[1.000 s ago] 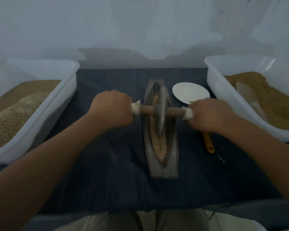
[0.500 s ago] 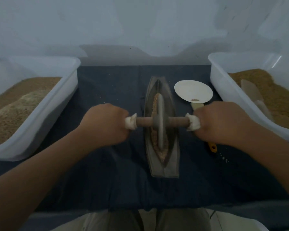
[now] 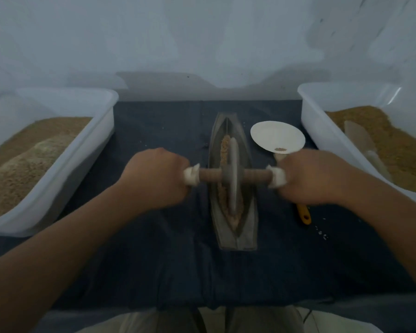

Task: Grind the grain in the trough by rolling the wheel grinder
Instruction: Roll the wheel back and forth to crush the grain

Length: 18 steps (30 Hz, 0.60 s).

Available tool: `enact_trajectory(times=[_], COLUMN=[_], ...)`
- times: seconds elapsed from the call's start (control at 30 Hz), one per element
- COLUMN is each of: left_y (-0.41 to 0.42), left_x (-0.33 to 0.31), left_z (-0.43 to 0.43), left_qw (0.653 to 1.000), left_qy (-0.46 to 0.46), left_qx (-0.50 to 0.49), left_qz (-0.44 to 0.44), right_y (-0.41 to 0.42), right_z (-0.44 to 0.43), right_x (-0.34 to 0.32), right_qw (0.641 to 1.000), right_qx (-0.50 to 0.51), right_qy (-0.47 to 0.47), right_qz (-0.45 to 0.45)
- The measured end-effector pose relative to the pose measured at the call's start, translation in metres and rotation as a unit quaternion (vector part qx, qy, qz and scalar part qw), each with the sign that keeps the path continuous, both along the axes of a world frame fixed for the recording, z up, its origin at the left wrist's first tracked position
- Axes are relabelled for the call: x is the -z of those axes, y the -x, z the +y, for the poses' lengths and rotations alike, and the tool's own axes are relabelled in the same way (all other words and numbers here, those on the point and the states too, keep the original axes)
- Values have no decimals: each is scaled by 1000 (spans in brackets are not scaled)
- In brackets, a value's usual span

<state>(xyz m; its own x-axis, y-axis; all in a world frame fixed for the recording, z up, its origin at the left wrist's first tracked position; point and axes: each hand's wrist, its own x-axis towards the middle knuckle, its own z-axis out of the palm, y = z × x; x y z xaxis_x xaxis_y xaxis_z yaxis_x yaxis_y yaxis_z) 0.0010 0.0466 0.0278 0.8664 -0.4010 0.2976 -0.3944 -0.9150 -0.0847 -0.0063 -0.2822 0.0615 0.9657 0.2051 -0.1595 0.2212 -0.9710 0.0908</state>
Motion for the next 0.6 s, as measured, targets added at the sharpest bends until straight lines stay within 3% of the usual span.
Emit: enact_trajectory(times=[0.07, 0.23, 0.37, 0.43, 0.5, 0.6], left_y=[11, -49, -85, -74, -45, 11], left_x=[2, -9, -32, -33, -24, -10], left_z=[5, -21, -39, -38, -26, -4], left_qw=[999, 995, 993, 993, 996, 997], left_qy=[-7, -17, -22, -40, -51, -51], left_qx=[8, -94, -108, -101, -71, 20], left_qz=[-43, 18, 28, 43, 32, -61], right_y=[11, -55, -86, -71, -44, 6], right_z=[-3, 15, 24, 20, 8, -6], right_x=[5, 11, 8, 10, 15, 26], right_qw=[1000, 996, 992, 992, 997, 996], right_qx=[-7, 46, 75, 59, 41, -2], right_qy=[-1, 17, -1, -11, -23, -29], right_qz=[2, -76, -105, -113, -64, -89])
